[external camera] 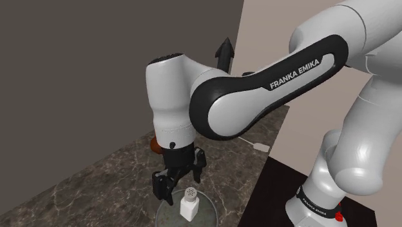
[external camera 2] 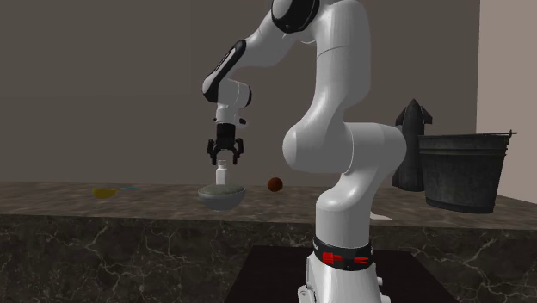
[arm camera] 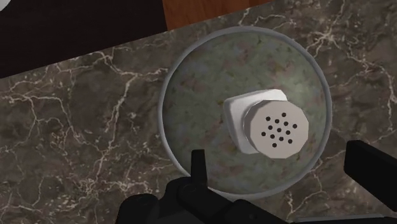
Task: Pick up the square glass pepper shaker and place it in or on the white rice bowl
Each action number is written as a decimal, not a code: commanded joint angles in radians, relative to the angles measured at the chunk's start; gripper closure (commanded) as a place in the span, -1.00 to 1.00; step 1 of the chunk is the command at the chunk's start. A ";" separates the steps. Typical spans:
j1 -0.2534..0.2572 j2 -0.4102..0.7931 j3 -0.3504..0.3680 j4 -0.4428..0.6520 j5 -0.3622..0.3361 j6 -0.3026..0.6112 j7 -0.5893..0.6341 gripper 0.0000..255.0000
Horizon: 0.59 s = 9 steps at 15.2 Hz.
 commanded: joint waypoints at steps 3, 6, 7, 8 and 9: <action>-0.006 -0.010 -0.005 0.072 0.001 -0.083 -0.002 -1.00; -0.006 -0.010 -0.005 0.072 0.001 -0.083 -0.002 -1.00; -0.006 -0.010 -0.005 0.072 0.001 -0.083 -0.002 -1.00; -0.006 -0.010 -0.005 0.072 0.001 -0.083 -0.002 -1.00; -0.006 -0.010 -0.005 0.072 0.001 -0.083 -0.002 -1.00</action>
